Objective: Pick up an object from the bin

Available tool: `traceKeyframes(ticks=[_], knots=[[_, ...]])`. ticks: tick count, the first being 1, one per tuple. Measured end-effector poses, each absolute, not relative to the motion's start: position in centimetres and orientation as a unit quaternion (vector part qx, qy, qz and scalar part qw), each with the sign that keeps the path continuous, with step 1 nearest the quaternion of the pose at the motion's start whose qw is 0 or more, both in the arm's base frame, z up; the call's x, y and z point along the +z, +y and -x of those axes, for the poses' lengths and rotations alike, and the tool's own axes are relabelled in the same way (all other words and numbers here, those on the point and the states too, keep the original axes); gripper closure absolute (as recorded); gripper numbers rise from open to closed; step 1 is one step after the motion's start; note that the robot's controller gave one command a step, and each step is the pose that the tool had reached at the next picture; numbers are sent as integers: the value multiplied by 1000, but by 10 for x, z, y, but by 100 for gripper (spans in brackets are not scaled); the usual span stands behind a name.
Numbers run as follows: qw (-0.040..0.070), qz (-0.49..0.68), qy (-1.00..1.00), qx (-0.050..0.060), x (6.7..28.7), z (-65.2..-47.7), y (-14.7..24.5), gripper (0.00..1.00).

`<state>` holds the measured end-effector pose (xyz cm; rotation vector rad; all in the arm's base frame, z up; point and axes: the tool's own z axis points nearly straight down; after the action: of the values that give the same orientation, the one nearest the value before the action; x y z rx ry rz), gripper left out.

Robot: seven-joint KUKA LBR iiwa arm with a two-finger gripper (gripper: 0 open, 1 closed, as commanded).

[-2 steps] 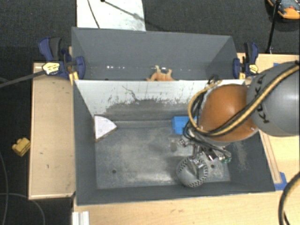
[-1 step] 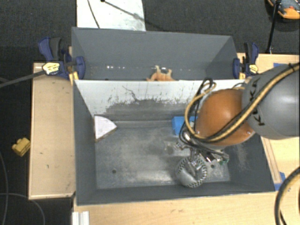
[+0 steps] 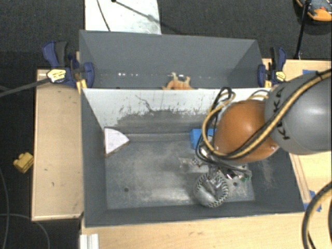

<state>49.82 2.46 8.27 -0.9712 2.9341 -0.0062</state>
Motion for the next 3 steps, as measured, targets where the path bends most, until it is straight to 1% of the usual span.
traceKeyframes(ticks=[1,2,3], knots=[[23,329,944,-2,91,-496,-5,0],[19,403,915,-7,84,-494,-19,100],[19,403,915,-7,84,-494,-19,100]])
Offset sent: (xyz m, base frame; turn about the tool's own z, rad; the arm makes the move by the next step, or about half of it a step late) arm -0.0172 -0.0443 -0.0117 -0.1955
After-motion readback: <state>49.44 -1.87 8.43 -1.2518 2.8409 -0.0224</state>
